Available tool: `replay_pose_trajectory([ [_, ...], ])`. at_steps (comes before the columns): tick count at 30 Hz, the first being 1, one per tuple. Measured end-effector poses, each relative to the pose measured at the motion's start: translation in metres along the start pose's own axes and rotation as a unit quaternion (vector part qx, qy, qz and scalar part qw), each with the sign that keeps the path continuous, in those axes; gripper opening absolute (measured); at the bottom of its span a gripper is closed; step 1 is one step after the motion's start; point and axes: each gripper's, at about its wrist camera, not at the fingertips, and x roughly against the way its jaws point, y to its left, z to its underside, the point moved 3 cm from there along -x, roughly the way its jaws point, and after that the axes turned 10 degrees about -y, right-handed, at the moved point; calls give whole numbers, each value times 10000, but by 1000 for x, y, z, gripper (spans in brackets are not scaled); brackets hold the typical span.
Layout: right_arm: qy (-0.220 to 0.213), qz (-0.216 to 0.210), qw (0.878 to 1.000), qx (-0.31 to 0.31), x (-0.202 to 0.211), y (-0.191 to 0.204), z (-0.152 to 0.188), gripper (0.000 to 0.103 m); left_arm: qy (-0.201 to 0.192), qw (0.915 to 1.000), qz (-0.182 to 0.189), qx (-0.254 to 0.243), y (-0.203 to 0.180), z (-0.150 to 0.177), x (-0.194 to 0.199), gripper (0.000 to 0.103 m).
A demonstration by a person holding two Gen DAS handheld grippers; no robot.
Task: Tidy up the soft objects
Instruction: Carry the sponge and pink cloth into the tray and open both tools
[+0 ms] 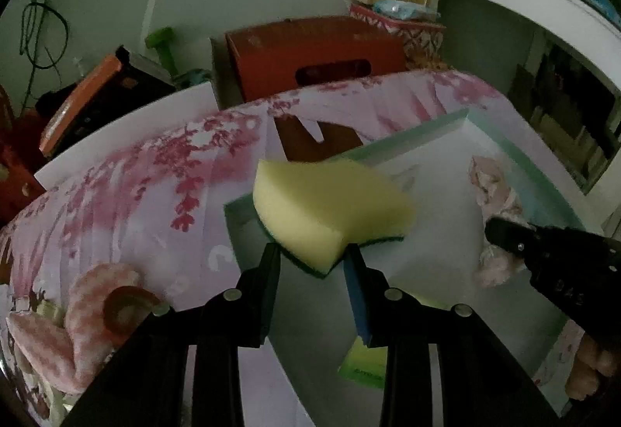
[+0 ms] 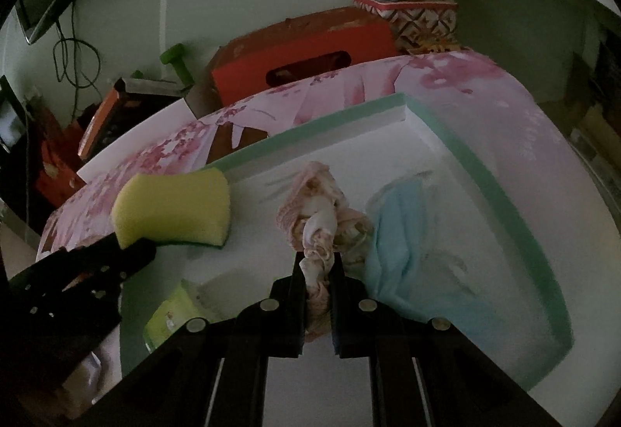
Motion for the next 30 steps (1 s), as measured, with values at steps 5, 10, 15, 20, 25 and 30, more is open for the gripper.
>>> replay_pose_trajectory([
  [5,51,18,10000,61,-4,2,1,14,185,9998,-7,34,-2,6,-9,37],
  [10,38,83,9999,126,5,5,-2,15,315,9994,-20,122,-2,6,-4,40],
  [15,94,108,9998,163,16,10,-3,41,299,9992,-57,268,3,2,14,58],
  [20,85,57,9997,218,36,17,-4,55,236,9988,-213,379,11,0,37,80],
  [25,71,39,9996,288,57,26,-2,76,299,9975,-423,483,21,2,56,98],
  [30,198,43,9995,261,74,30,5,84,280,9960,-635,568,32,11,80,99],
])
